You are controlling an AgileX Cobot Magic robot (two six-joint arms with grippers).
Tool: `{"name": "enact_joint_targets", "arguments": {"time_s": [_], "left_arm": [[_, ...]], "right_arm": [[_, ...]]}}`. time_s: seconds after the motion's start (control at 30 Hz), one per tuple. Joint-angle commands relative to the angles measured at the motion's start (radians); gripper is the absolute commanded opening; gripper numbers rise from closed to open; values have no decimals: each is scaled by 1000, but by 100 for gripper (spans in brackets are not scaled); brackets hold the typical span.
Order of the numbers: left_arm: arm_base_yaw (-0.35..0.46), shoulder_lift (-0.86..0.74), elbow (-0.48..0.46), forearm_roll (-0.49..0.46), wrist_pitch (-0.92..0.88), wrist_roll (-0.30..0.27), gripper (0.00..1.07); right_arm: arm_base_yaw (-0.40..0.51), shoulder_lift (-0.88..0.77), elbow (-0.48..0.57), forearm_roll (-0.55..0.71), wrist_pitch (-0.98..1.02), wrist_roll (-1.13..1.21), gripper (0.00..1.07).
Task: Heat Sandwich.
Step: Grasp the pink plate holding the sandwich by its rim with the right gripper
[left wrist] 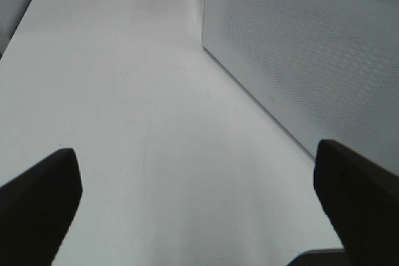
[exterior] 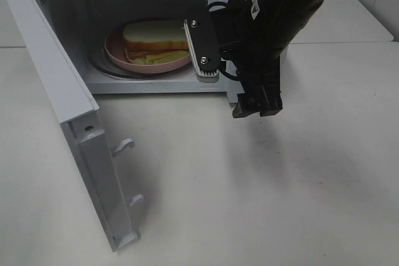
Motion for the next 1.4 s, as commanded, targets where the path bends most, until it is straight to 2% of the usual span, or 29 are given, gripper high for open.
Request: {"name": "enact_joint_targets", "arguments": {"time_s": [0.03, 0.47, 0.8, 1.4], "left_arm": [[0, -16, 2, -5, -3, -9, 96], [0, -16, 2, -5, -3, -9, 96], [0, -16, 2, -5, -3, -9, 96], [0, -16, 2, -5, -3, -9, 96]], "right_arm": [[18, 22, -26, -22, -30, -5, 97], [26, 171, -163, -28, -139, -5, 95], [26, 289, -266, -37, -150, 5, 94], [23, 547, -565, -53, -111, 75, 90]]}}
